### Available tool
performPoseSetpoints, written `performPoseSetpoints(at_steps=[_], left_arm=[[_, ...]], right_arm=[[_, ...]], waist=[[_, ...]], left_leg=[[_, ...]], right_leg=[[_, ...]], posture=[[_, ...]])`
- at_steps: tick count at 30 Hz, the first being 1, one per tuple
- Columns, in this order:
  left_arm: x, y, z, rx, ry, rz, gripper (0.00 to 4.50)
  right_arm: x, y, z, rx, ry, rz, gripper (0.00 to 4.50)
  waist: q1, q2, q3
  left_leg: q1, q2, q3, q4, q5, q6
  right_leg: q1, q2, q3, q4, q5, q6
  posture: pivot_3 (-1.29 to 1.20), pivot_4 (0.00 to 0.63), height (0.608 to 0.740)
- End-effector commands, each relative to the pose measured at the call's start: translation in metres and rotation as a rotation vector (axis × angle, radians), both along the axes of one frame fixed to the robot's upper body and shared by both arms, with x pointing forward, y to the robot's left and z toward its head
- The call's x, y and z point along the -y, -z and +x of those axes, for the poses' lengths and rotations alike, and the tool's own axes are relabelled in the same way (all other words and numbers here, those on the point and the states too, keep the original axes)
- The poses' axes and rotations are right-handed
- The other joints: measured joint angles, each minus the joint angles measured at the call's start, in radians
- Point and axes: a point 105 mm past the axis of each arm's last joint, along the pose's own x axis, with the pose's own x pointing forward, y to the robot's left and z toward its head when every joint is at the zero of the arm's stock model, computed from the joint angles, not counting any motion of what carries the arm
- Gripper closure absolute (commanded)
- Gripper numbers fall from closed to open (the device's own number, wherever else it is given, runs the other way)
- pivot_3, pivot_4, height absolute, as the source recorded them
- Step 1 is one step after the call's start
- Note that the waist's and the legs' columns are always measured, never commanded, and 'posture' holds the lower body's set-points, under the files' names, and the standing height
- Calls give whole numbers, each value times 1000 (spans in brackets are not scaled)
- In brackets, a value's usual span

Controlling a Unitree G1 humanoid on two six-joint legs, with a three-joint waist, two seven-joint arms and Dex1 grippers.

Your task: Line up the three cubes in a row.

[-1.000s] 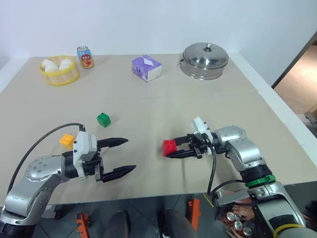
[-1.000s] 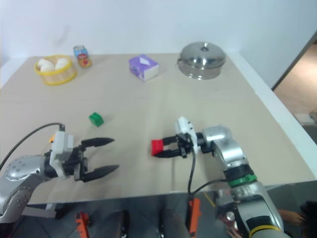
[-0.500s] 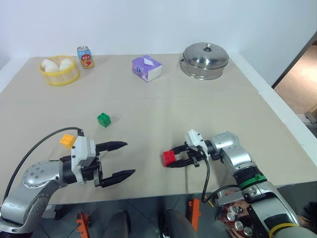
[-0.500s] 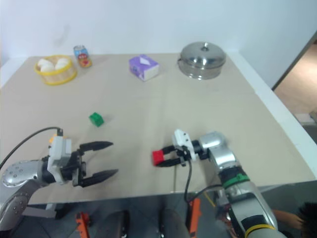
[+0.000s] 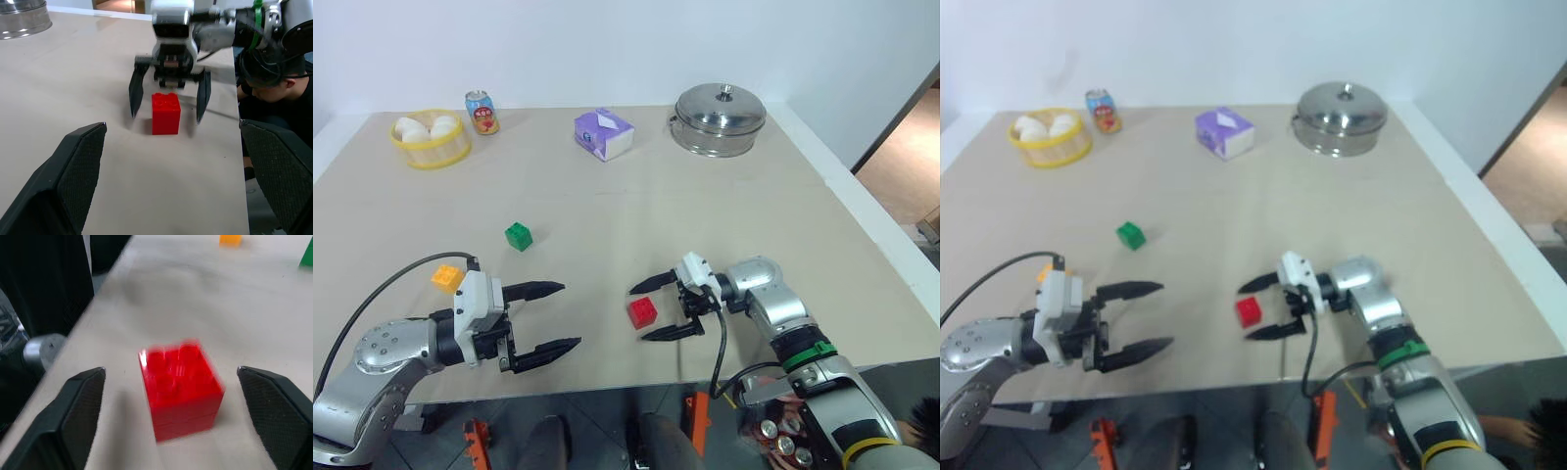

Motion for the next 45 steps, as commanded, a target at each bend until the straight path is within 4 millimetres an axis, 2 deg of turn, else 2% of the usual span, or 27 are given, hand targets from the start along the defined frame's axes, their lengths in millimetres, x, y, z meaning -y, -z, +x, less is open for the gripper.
performPoseSetpoints(at_steps=[1,3,6,8,11,16,22,28,35,39,43,45], left_arm=[[-14,-21,8,67,-154,-72,0],[-25,-26,18,94,-285,-120,0],[-38,-30,36,129,-489,-176,0],[-44,-28,52,146,-649,-204,0],[-35,-19,67,136,-724,-212,0],[-38,-21,89,132,-730,-176,0],[-61,-28,114,61,-676,-50,0],[-77,-22,143,-42,-646,74,0],[-63,-6,169,-135,-582,201,0],[-64,2,185,-174,-641,232,0],[-64,9,193,-190,-652,266,0],[-63,11,195,-195,-652,271,535]], right_arm=[[-2,-67,-8,29,-38,175,68],[-8,-87,-6,29,0,252,68],[-18,-103,4,53,94,334,68],[-27,-105,13,56,164,361,68],[-37,-100,14,58,190,367,68],[-46,-94,13,68,197,344,68],[-50,-97,13,84,209,354,68],[-49,-96,13,87,229,367,68],[-47,-97,16,104,272,388,68],[-45,-99,19,118,307,403,68],[-42,-97,22,121,344,410,68],[-41,-97,23,119,354,413,0]], waist=[[0,0,0],[0,0,0],[1,-1,-1],[1,-1,-1],[3,-1,-1],[3,-2,-1],[1,-2,-1],[2,-2,-1],[3,-2,-1],[3,-2,-1],[0,-2,-1],[0,-2,-1]], left_leg=[[0,0,0,0,0,0],[0,1,0,0,0,0],[1,1,-1,0,0,0],[2,1,-2,0,0,0],[1,0,-2,1,0,0],[-1,-2,0,2,0,0],[-1,0,-1,2,0,0],[-2,0,-1,2,0,0],[-5,-1,-1,2,0,0],[-9,-1,-1,3,0,0],[-10,-1,-1,3,0,0],[-10,0,-1,3,0,0]], right_leg=[[0,0,0,0,0,0],[0,0,0,0,0,1],[1,1,-1,0,0,1],[2,1,-2,0,0,0],[3,1,-2,0,2,0],[2,-1,0,0,2,2],[1,1,-1,0,3,1],[0,1,-2,0,3,1],[-3,1,-1,0,3,2],[-8,1,-1,1,3,2],[-9,2,-1,2,3,2],[-9,2,-1,2,3,2]], posture=[[0,150,740],[0,150,740],[0,150,740],[0,150,740],[0,150,740],[0,150,740],[0,150,740],[0,150,740],[0,150,740],[0,150,740],[0,150,740],[0,150,740]])
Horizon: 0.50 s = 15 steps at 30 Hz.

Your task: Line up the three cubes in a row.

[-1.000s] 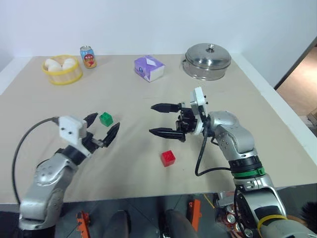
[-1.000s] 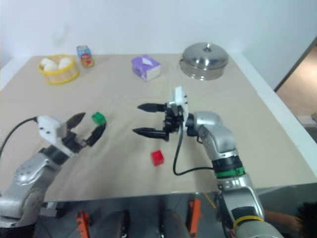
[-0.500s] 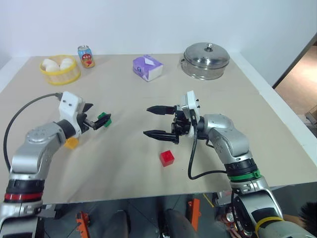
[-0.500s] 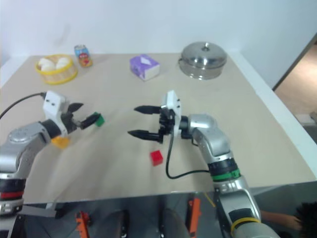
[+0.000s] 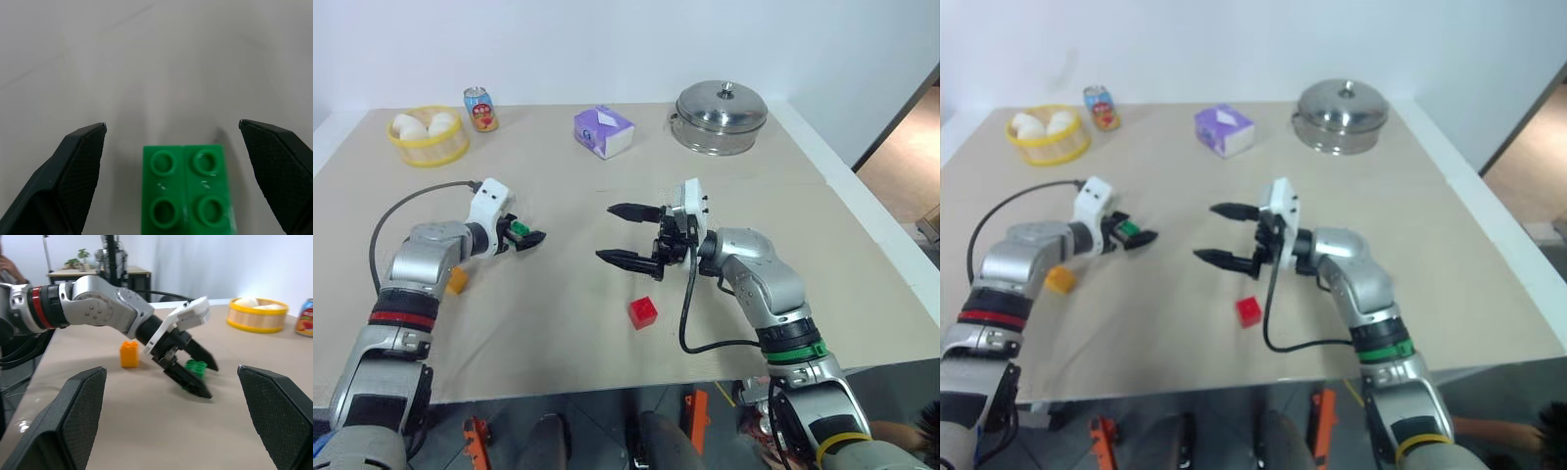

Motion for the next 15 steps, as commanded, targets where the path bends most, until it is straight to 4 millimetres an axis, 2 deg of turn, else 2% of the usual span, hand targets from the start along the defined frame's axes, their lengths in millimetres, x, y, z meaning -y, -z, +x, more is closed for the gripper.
performPoseSetpoints(at_steps=[1,5,8,12,15], left_arm=[[1,-11,6,36,3,15,837],[1,-10,6,34,8,17,2251],[1,-10,5,35,15,16,3133],[11,-15,-6,60,122,20,3107],[28,-26,-28,127,326,28,3107]], right_arm=[[5,-13,-1,57,25,33,0],[8,-13,0,59,37,34,0],[9,-13,2,60,45,36,0],[12,-14,3,61,49,34,0],[15,-17,-1,65,32,22,0]], waist=[[1,0,0],[1,0,0],[1,0,0],[1,0,0],[0,0,0]], left_leg=[[0,0,0,0,0,0],[0,0,0,1,0,0],[-1,0,0,3,0,0],[-1,0,0,3,0,0],[-1,0,0,3,0,0]], right_leg=[[0,0,0,0,0,0],[0,0,0,0,0,0],[0,0,0,1,1,0],[0,0,0,1,1,0],[0,0,1,2,1,0]], posture=[[0,150,740],[0,150,740],[0,150,740],[0,150,740],[0,150,740]])
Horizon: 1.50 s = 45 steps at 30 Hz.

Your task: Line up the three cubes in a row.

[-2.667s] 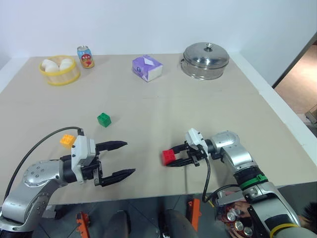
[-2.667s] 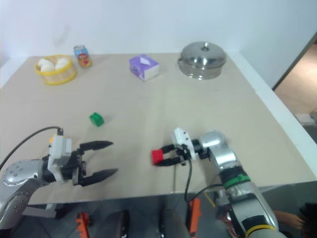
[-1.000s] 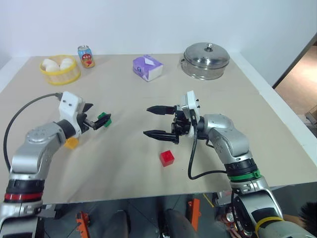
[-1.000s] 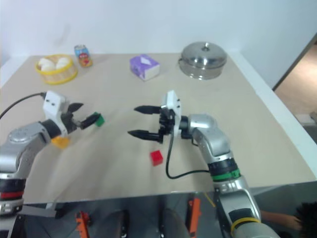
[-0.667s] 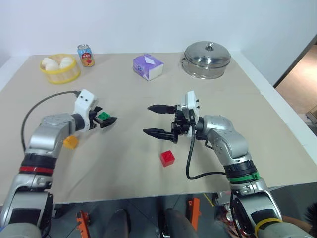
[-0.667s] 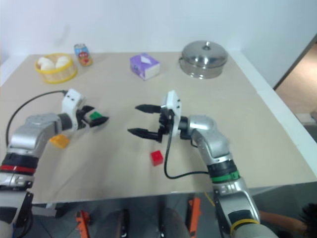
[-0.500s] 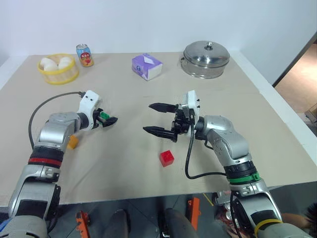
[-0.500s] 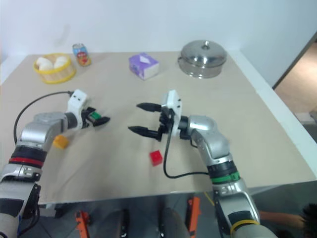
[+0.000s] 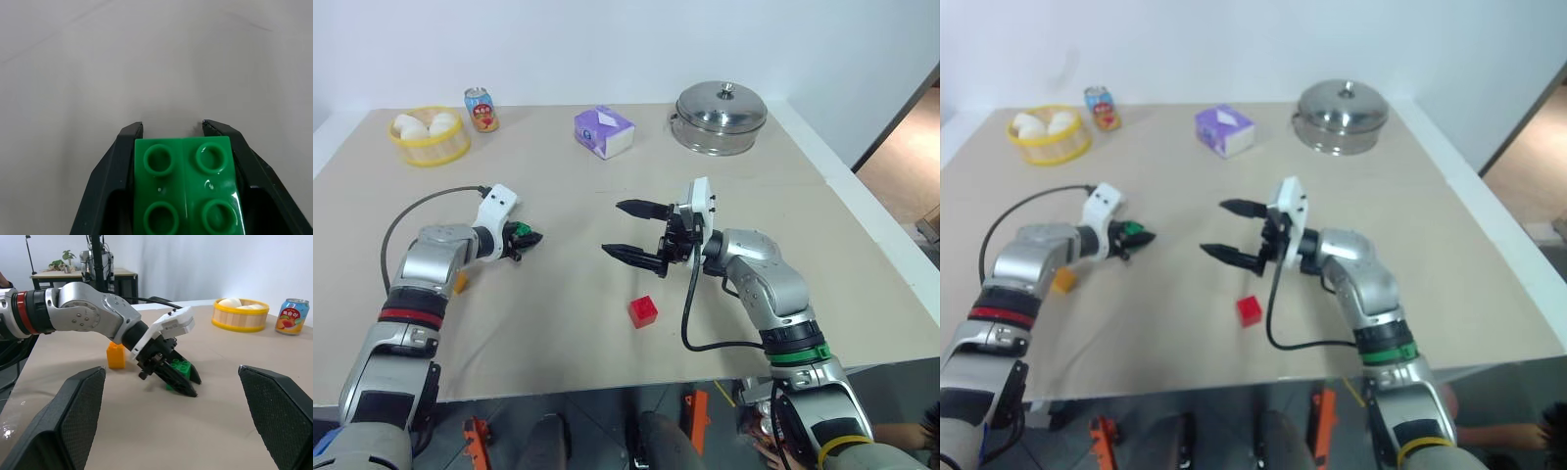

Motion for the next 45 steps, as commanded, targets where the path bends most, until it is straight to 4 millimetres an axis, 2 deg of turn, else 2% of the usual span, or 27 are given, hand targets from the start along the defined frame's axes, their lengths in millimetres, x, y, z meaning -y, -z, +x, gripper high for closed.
performPoseSetpoints(at_steps=[1,3,11,16,24,32,45], left_arm=[[21,-32,-28,150,278,12,3107],[34,-36,-54,150,437,-3,3107],[67,-21,-109,102,631,70,3107],[87,-5,-127,62,685,87,3107],[101,11,-130,8,691,78,3107],[111,18,-125,16,705,87,3107],[113,25,-118,44,751,111,3107]], right_arm=[[8,-17,-8,61,-25,2,0],[13,-16,-15,58,-53,-29,0],[42,8,-46,32,-147,-263,0],[50,12,-48,33,-137,-322,0],[49,11,-52,34,-129,-322,0],[50,12,-53,27,-114,-324,0],[50,12,-55,21,-99,-323,0]], waist=[[0,0,0],[1,0,0],[3,0,0],[1,0,0],[2,0,0],[2,0,0],[2,0,0]], left_leg=[[0,0,0,0,0,0],[0,0,0,-1,0,0],[1,-1,1,3,0,0],[2,0,1,5,1,1],[2,-1,0,5,3,4],[1,-1,1,5,3,4],[1,-2,0,5,3,4]], right_leg=[[0,0,0,0,0,0],[-1,0,0,0,0,0],[1,-2,1,0,0,1],[2,-1,1,0,2,0],[2,0,2,0,2,-1],[2,-1,2,0,4,2],[2,-1,2,0,4,2]], posture=[[0,150,740],[0,150,740],[0,150,740],[0,150,740],[0,150,740],[0,150,740],[0,150,740]])
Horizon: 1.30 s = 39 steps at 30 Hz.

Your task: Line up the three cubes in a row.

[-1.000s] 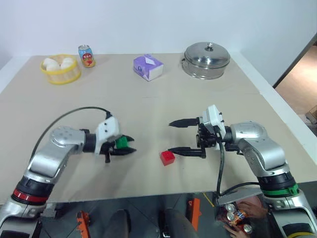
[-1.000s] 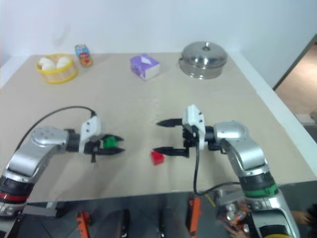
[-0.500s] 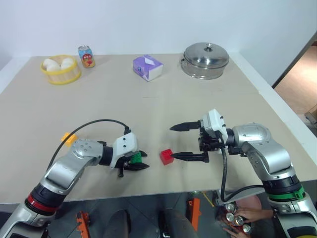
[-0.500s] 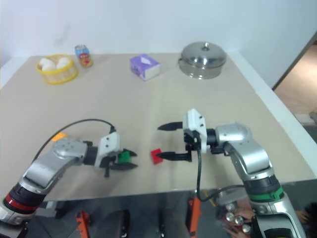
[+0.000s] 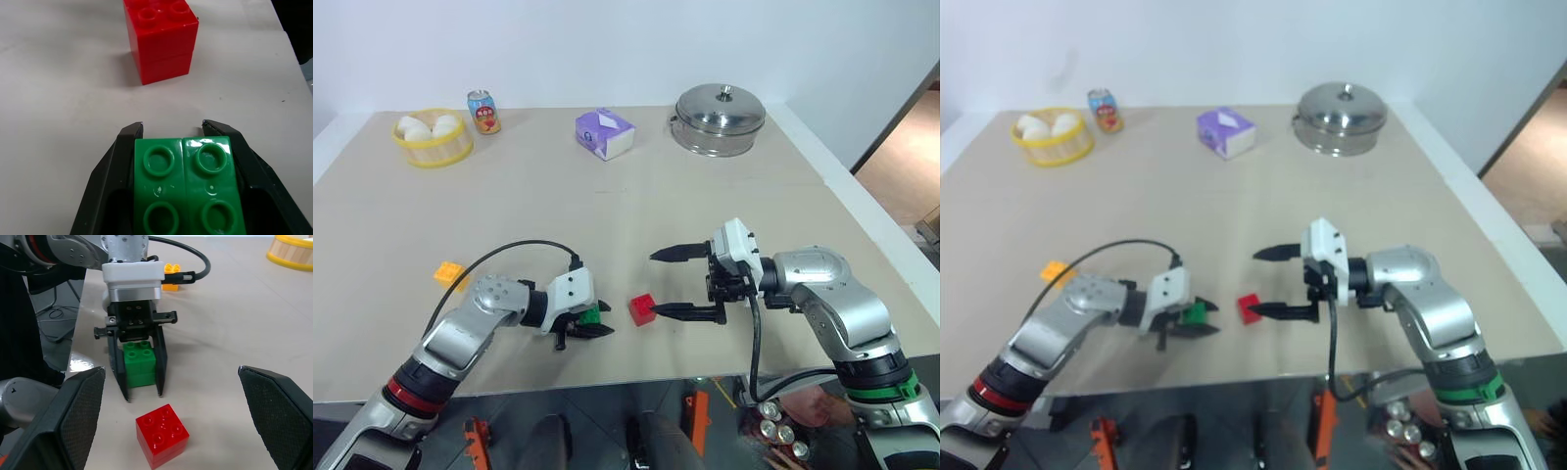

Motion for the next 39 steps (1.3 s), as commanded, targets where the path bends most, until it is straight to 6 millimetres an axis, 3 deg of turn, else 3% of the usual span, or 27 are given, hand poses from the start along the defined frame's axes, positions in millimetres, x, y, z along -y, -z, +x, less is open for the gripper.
performPoseSetpoints(at_steps=[1,7,9,15,23,27,32,36,39], left_arm=[[0,-6,3,36,27,1,3107],[0,-5,4,39,33,-2,3107],[1,-6,4,44,39,-6,2078],[1,-8,5,50,46,-15,155],[-1,-26,6,86,49,-77,155],[-4,-68,-6,84,77,-261,155],[-34,-112,-6,97,-108,-410,155],[-92,-121,13,197,-479,-424,155],[-139,-120,13,237,-710,-447,155]], right_arm=[[1,-12,-3,51,-4,13,0],[0,-13,-3,51,-2,16,0],[0,-13,-3,51,-2,16,0],[0,-13,-3,51,-2,18,0],[0,-15,-4,52,-4,24,0],[2,-20,-8,48,-21,39,0],[-3,-39,-11,37,-48,137,0],[-17,-51,2,57,-42,214,0],[-30,-55,7,55,-74,241,0]], waist=[[0,0,0],[0,0,0],[0,0,0],[0,0,0],[0,0,0],[0,0,0],[-3,0,0],[-11,0,0],[-15,0,0]], left_leg=[[0,0,0,0,0,0],[0,0,0,0,0,0],[0,0,0,0,0,0],[0,0,0,1,0,0],[0,0,0,1,0,0],[-1,0,0,1,0,0],[0,1,0,1,0,0],[4,2,0,0,0,0],[4,3,-1,0,0,0]], right_leg=[[0,0,0,0,0,0],[0,0,0,0,0,0],[0,0,0,0,0,0],[0,0,0,0,0,1],[0,0,0,0,0,1],[0,0,0,0,0,0],[0,0,0,0,0,1],[2,2,0,0,1,0],[2,2,0,1,2,-1]], posture=[[0,150,740],[0,150,740],[0,150,740],[0,150,740],[0,150,740],[0,150,740],[0,150,740],[0,150,740],[0,150,740]])
